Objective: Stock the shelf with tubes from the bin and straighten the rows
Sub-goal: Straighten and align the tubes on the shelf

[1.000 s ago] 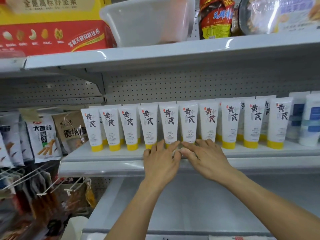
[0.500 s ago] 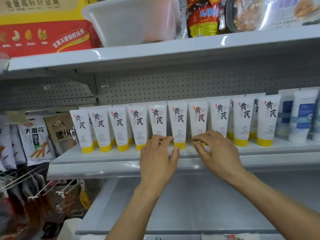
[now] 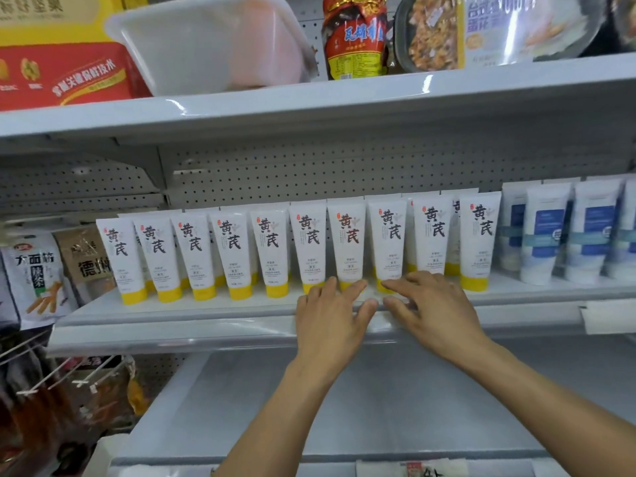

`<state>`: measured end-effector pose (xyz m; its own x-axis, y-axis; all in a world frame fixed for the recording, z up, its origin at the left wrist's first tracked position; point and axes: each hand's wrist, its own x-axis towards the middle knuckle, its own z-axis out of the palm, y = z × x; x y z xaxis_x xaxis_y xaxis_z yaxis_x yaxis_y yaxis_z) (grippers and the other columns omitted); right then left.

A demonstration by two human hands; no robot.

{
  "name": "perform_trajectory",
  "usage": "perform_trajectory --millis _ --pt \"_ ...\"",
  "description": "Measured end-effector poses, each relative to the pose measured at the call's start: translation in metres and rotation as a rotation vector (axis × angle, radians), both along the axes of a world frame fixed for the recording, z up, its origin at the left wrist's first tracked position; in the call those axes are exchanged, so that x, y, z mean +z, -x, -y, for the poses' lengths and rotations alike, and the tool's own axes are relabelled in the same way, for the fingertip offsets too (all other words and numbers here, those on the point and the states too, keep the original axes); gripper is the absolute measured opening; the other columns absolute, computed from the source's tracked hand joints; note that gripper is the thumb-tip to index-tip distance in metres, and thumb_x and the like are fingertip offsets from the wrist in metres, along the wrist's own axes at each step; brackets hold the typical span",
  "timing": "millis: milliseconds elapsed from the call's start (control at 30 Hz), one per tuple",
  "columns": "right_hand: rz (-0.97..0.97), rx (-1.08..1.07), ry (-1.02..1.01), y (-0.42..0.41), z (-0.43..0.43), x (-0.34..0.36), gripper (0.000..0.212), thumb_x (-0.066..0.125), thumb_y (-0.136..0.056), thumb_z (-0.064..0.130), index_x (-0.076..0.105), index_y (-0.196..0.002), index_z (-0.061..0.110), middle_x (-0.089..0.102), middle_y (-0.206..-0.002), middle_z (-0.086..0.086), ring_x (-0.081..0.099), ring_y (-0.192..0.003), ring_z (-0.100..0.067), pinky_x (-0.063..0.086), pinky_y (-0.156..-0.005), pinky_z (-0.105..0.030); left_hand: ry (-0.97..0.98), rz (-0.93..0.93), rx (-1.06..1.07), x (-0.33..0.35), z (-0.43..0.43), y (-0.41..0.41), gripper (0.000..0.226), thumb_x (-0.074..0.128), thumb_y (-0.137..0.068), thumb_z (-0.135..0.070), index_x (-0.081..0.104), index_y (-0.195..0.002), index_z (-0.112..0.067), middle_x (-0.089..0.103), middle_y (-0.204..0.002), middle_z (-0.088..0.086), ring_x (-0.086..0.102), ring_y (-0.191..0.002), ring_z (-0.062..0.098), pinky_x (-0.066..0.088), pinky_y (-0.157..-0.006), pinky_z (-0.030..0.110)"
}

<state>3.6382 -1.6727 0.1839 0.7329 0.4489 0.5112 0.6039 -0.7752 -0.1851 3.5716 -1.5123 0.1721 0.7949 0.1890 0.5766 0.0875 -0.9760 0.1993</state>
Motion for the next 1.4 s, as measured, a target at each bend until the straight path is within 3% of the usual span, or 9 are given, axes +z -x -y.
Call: perform_trajectory --millis 267,400,533,667,800,900,1133,1233,1400 --pt "-0.027 0.018 0.133 -0.001 0.001 0.004 0.054 0.026 -0.093 0.066 0.039 -0.141 0.046 0.042 -0.148 0.007 0.036 -0.134 -0.018 0.03 -0.102 -0.038 0.028 -0.012 0.067 -0.001 0.007 -0.005 0.081 0.004 -0.075 -0.068 0.045 -0.139 -0.041 0.053 -0.134 -0.008 0.047 -0.124 0.021 0.033 -0.097 0.036" --pt "-0.031 0.045 0.123 0.0 0.004 0.004 0.081 0.002 -0.074 0.075 0.04 -0.14 0.046 0.045 -0.145 0.008 0.038 -0.132 -0.018 0.031 -0.1 -0.037 0.037 -0.016 0.076 -0.002 0.008 -0.007 0.079 0.005 -0.076 -0.068 0.044 -0.14 -0.041 0.052 -0.136 -0.011 0.045 -0.126 0.018 0.033 -0.098 0.036" --pt "-0.03 0.052 0.148 -0.001 0.004 0.005 0.057 0.024 -0.091 0.068 0.039 -0.141 0.045 0.045 -0.145 0.007 0.038 -0.131 -0.019 0.03 -0.1 -0.038 0.056 -0.009 0.077 -0.001 0.009 -0.006 0.079 0.005 -0.075 -0.068 0.044 -0.139 -0.042 0.052 -0.136 -0.012 0.046 -0.125 0.017 0.031 -0.098 0.034" --pt "-0.037 0.052 0.15 0.0 0.006 0.005 0.062 0.018 -0.089 0.071 0.038 -0.142 0.044 0.045 -0.144 0.006 0.038 -0.131 -0.02 0.03 -0.099 -0.038 0.092 -0.006 0.033 0.002 0.011 -0.002 0.079 0.012 -0.075 -0.067 0.047 -0.138 -0.037 0.054 -0.132 -0.007 0.047 -0.125 0.018 0.032 -0.101 0.034" --pt "-0.029 0.084 0.149 0.001 0.007 0.003 0.062 0.02 -0.09 0.07 0.038 -0.143 0.042 0.045 -0.144 0.006 0.038 -0.131 -0.02 0.03 -0.1 -0.037 0.137 0.089 0.021 0.001 0.013 0.004 0.053 0.045 -0.09 -0.052 0.054 -0.135 -0.025 0.055 -0.127 -0.001 0.049 -0.12 0.02 0.037 -0.102 0.036" --pt "-0.019 0.159 -0.001 0.003 0.016 0.004 0.067 0.022 -0.084 0.065 0.053 -0.135 0.035 0.056 -0.133 0.004 0.045 -0.122 -0.021 0.037 -0.097 -0.037 0.101 0.216 -0.007 0.003 0.027 0.004 0.043 0.045 -0.089 -0.042 0.063 -0.122 -0.02 0.06 -0.118 0.0 0.055 -0.11 0.021 0.044 -0.094 0.036" --pt "0.117 0.067 -0.32 -0.017 0.072 0.0 0.024 0.055 -0.093 0.031 0.07 -0.11 0.022 0.058 -0.1 -0.003 0.053 -0.098 -0.026 0.044 -0.079 -0.039 0.194 0.178 -0.277 0.011 0.081 -0.014 0.036 0.051 -0.091 -0.014 0.062 -0.125 -0.018 0.055 -0.123 -0.001 0.052 -0.114 0.014 0.038 -0.095 0.02" --pt "0.087 -0.017 -0.31 -0.026 0.091 0.0 0.024 0.06 -0.092 0.027 0.069 -0.114 0.025 0.056 -0.105 -0.005 0.05 -0.103 -0.028 0.041 -0.082 -0.037 0.207 0.078 -0.286 0.017 0.101 -0.024 0.043 0.052 -0.09 -0.011 0.058 -0.132 -0.017 0.052 -0.133 0.006 0.048 -0.123 0.022 0.034 -0.102 0.024" --pt "-0.069 -0.068 -0.155 -0.032 0.104 0.0 0.046 0.036 -0.095 0.054 0.054 -0.134 0.038 0.051 -0.137 -0.007 0.044 -0.124 -0.031 0.038 -0.1 -0.041 0.173 -0.02 -0.192 0.019 0.114 -0.046 0.046 0.05 -0.093 -0.027 0.051 -0.139 -0.026 0.053 -0.127 0.01 0.048 -0.119 0.029 0.037 -0.102 0.034"
